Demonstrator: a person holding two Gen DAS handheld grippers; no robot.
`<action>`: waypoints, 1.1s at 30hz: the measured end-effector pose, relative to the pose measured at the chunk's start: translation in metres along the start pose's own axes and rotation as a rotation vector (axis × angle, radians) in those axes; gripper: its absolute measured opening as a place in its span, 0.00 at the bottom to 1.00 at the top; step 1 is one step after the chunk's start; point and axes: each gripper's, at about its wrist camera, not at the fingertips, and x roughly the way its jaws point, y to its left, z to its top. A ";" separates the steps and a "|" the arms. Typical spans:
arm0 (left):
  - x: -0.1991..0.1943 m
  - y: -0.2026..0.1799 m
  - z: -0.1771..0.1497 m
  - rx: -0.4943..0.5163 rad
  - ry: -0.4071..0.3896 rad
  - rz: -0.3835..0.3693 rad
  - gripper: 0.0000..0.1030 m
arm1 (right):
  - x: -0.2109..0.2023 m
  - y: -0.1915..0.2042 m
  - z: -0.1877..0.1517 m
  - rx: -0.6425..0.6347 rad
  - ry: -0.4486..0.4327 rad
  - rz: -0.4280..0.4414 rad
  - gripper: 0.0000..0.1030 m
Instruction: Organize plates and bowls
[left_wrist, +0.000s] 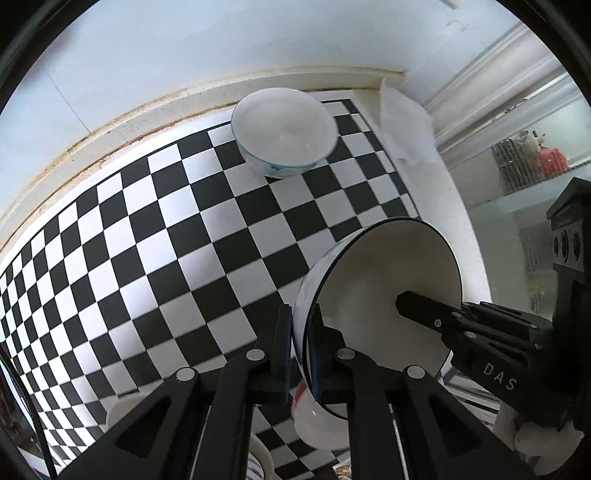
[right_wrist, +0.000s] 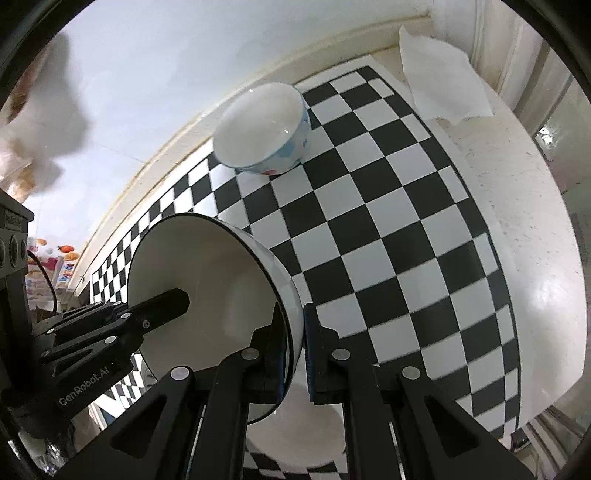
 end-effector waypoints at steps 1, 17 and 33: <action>-0.005 -0.002 -0.004 0.003 -0.004 -0.002 0.06 | -0.006 -0.001 -0.004 -0.003 -0.006 0.001 0.09; 0.005 -0.030 -0.076 0.046 0.085 -0.005 0.06 | -0.014 -0.017 -0.089 -0.017 0.052 -0.018 0.09; 0.063 -0.036 -0.098 0.074 0.204 0.100 0.06 | 0.036 -0.037 -0.115 0.006 0.131 -0.056 0.10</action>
